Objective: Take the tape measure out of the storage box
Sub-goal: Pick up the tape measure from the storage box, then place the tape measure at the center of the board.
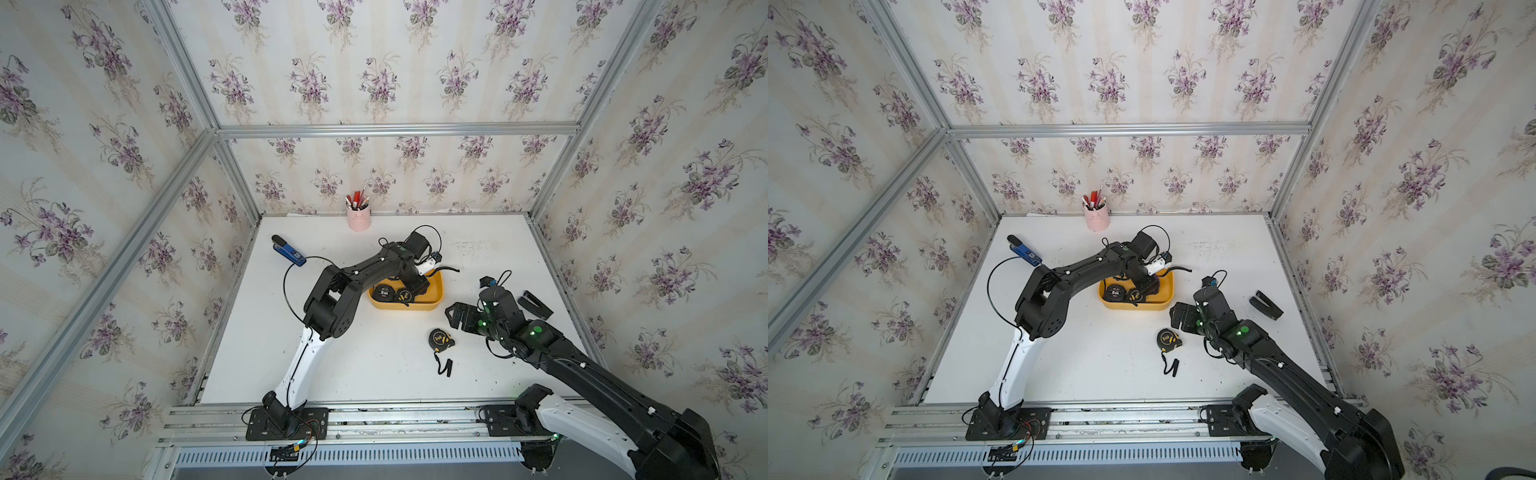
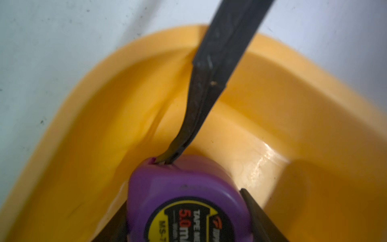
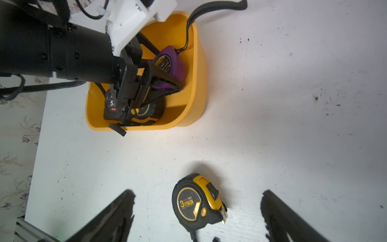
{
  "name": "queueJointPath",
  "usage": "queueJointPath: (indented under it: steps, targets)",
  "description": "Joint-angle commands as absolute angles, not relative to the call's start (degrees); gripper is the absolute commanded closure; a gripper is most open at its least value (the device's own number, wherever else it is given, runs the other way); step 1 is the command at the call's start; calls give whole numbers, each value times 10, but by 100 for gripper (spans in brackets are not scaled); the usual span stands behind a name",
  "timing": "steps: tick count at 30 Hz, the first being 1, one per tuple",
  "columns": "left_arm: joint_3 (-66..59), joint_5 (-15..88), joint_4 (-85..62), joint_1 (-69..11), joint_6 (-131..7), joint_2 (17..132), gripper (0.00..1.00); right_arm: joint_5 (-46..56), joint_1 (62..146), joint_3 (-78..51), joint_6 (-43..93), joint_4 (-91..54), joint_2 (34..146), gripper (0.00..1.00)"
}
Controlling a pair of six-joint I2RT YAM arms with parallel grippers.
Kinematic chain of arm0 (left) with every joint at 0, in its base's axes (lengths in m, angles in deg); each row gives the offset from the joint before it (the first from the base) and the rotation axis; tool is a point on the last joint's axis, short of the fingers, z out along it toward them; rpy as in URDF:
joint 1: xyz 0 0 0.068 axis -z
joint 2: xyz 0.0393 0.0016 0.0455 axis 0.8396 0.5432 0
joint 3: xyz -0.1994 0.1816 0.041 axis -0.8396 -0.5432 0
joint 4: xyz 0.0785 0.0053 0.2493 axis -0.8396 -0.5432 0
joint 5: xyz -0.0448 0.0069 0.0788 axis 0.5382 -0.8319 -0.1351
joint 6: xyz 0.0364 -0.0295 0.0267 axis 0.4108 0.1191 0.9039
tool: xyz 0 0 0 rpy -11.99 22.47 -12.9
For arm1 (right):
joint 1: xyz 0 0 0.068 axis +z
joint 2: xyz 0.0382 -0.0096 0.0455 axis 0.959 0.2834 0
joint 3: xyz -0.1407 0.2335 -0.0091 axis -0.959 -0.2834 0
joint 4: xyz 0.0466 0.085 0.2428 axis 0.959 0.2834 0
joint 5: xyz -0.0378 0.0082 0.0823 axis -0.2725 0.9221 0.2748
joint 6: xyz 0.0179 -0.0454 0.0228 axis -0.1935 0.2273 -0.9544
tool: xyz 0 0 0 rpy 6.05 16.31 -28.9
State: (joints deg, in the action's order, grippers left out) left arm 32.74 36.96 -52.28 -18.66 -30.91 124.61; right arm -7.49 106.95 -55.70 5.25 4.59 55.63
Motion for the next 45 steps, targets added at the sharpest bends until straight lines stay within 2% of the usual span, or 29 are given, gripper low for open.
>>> queueJointPath:
  steps: [1,10,14,16,20,23,26,32,38,45]
  targets:
    - [321,367,-521,-188,-344,1213,71,-71,1070,-558,55,29,562,3]
    - [354,300,-553,-190,-463,1115,77,-68,1070,-564,65,-30,578,4]
    - [429,263,-620,-193,-599,1107,89,-72,1070,-560,75,-84,591,5]
    - [453,286,-653,-201,-681,1109,90,-76,1070,-561,77,-122,600,5]
    - [357,387,-570,-210,-820,1059,89,-70,1070,-551,81,-210,626,5]
    - [260,426,-463,-211,-924,1006,94,-55,1070,-547,81,-280,644,6]
    - [219,436,-414,-212,-992,978,100,-36,1069,-536,82,-328,666,6]
    - [201,423,-371,-213,-1068,960,100,12,1071,-530,54,-392,699,7]
    - [211,480,-365,-216,-1153,982,100,7,1072,-538,46,-429,690,7]
    - [181,491,-359,-213,-1220,968,100,-9,1072,-535,48,-460,707,7]
